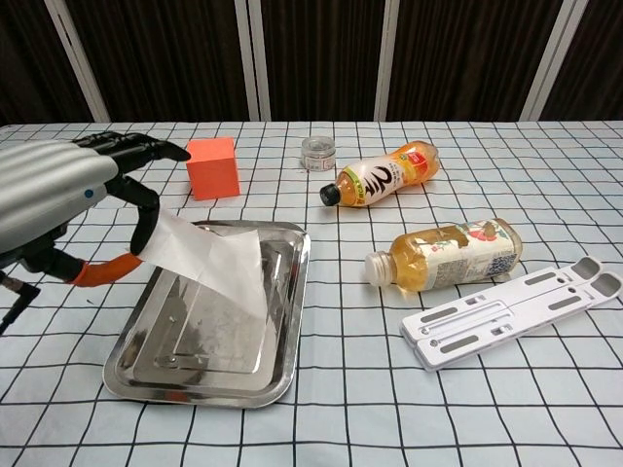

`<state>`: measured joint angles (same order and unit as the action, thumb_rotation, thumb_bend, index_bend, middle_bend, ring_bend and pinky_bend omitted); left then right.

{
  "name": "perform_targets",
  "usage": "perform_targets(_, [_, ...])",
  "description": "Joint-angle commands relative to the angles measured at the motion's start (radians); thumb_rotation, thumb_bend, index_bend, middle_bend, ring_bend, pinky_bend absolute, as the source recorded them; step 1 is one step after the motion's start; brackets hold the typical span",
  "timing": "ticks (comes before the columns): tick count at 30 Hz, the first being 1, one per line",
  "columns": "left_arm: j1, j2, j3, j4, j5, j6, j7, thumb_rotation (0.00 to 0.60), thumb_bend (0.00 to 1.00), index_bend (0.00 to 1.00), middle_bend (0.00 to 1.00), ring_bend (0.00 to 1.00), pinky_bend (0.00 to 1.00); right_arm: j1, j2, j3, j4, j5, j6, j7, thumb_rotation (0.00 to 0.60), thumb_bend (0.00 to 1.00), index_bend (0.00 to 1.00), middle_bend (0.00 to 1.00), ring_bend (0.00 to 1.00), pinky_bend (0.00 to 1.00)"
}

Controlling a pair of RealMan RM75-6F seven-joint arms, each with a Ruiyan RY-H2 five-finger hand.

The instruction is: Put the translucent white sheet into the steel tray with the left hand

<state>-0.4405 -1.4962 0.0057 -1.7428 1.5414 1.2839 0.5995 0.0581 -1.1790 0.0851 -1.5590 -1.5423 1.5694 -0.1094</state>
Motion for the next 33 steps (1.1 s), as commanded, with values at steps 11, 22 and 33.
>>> perform_targets(11, [0.025, 0.025, 0.035, 0.01, -0.022, -0.033, -0.006, 0.6, 0.49, 0.57, 0.05, 0.0, 0.0, -0.001, 0.002, 0.0, -0.005, 0.004, -0.002, -0.003, 0.6, 0.33, 0.0, 0.0, 0.0, 0.0])
perform_targets(22, [0.033, 0.034, 0.044, 0.017, -0.049, -0.063, 0.007, 0.6, 0.2, 0.27, 0.0, 0.0, 0.0, 0.0, 0.006, -0.002, -0.007, 0.004, -0.006, 0.004, 0.6, 0.33, 0.0, 0.0, 0.0, 0.0])
perform_targets(33, [0.029, 0.068, 0.042, -0.013, -0.05, -0.081, -0.019, 0.6, 0.1, 0.0, 0.0, 0.0, 0.0, 0.0, 0.006, -0.003, -0.006, 0.002, -0.006, 0.002, 0.6, 0.33, 0.0, 0.0, 0.0, 0.0])
